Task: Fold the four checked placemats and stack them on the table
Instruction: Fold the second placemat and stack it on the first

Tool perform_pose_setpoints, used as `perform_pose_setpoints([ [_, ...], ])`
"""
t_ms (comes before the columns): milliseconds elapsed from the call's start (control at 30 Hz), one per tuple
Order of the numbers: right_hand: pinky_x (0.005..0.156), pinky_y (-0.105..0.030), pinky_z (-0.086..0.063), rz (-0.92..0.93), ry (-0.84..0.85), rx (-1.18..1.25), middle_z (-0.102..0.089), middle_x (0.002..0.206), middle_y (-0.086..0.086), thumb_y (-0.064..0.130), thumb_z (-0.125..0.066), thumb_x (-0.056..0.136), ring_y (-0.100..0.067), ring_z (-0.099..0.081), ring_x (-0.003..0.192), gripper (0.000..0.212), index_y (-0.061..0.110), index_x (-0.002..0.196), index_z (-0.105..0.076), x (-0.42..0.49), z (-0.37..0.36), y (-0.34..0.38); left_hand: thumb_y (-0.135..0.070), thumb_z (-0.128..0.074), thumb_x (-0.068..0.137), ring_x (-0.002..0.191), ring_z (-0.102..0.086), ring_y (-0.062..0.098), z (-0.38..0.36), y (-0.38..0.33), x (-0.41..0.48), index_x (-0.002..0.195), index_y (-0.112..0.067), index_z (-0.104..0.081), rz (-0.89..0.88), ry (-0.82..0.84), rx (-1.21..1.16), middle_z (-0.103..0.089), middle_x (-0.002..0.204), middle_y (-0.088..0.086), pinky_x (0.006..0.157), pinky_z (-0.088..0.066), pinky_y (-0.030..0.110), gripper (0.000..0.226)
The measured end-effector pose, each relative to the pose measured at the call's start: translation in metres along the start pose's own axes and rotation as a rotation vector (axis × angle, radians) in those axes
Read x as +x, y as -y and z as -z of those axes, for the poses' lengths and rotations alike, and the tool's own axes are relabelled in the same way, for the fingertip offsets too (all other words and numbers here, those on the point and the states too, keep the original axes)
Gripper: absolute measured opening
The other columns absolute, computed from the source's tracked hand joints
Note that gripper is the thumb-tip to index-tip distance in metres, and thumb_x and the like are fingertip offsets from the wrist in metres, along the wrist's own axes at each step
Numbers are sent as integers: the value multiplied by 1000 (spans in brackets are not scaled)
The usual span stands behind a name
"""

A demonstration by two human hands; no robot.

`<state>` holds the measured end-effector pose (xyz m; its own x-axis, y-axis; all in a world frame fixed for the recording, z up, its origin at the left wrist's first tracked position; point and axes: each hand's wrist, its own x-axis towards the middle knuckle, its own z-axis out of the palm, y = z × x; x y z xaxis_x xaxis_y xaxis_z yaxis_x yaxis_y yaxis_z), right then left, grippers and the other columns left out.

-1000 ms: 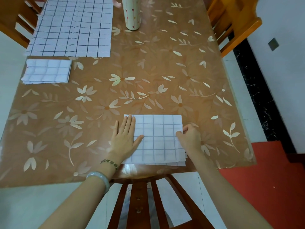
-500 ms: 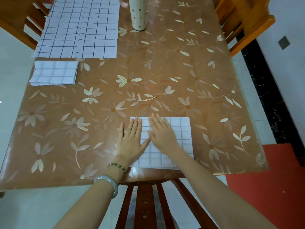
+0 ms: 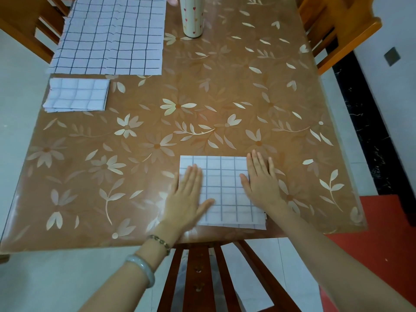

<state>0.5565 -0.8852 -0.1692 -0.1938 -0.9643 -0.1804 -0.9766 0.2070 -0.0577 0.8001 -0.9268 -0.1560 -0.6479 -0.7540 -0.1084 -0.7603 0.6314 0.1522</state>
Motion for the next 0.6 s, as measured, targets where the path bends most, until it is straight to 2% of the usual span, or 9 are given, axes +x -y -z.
perform_pose_setpoints([
  [100, 118, -49, -8, -7, -6, -9, -26, 155, -13, 46, -14, 98, -25, -20, 145, 66, 5, 149, -24, 0, -2, 0, -64, -11, 97, 148, -9, 26, -12, -24, -4, 152, -7, -16, -56, 74, -15, -12, 160, 10, 116, -10, 48, 79],
  [267, 118, -47, -5, -3, -28, -14, -26, 155, -12, 46, -16, 98, -25, -20, 145, 66, 5, 148, -26, 1, -4, -2, -61, -15, 97, 148, -14, 25, -22, -3, -23, 152, -10, -20, 23, 120, -13, -18, 159, 10, 116, -14, 51, 74],
  [400, 118, -47, -6, -12, -18, -16, -26, 155, -11, 47, -12, 98, -24, -19, 145, 67, 6, 148, -24, -1, -3, 0, -60, -14, 98, 148, -12, 23, -16, 19, -43, 151, -7, -22, 117, 97, -42, -19, 158, 11, 118, -7, 47, 76],
  [467, 118, -48, -8, -14, -14, -13, -26, 155, -11, 49, -7, 98, -24, -20, 145, 69, 6, 148, -25, -1, -2, 0, -61, -13, 97, 148, -10, 22, -2, 20, -43, 152, -8, -18, 192, 79, -166, -12, 159, 11, 120, -5, 43, 77],
  [500, 118, -49, -9, -14, -12, -14, -27, 155, -12, 49, -5, 97, -25, -21, 145, 70, 6, 148, -25, -1, -2, 0, -59, -18, 98, 147, -16, 20, 3, 19, -39, 152, -9, -21, 235, 55, -281, -15, 160, 10, 120, -11, 41, 74],
  [533, 118, -49, -10, -14, -11, -14, -27, 154, -12, 50, -3, 97, -25, -21, 144, 71, 5, 148, -26, -1, -1, 0, -54, -28, 98, 141, -29, 16, 8, 16, -34, 149, -11, -29, 288, 15, -427, -27, 157, 7, 117, -23, 40, 66],
  [600, 118, -50, -11, -11, -4, -12, -27, 155, -12, 49, -3, 97, -25, -21, 145, 71, 5, 148, -26, -1, -1, 1, -42, -49, 95, 117, -52, 12, 22, 7, -19, 136, -17, -43, 425, -74, -746, -51, 136, -1, 102, -45, 41, 49],
])
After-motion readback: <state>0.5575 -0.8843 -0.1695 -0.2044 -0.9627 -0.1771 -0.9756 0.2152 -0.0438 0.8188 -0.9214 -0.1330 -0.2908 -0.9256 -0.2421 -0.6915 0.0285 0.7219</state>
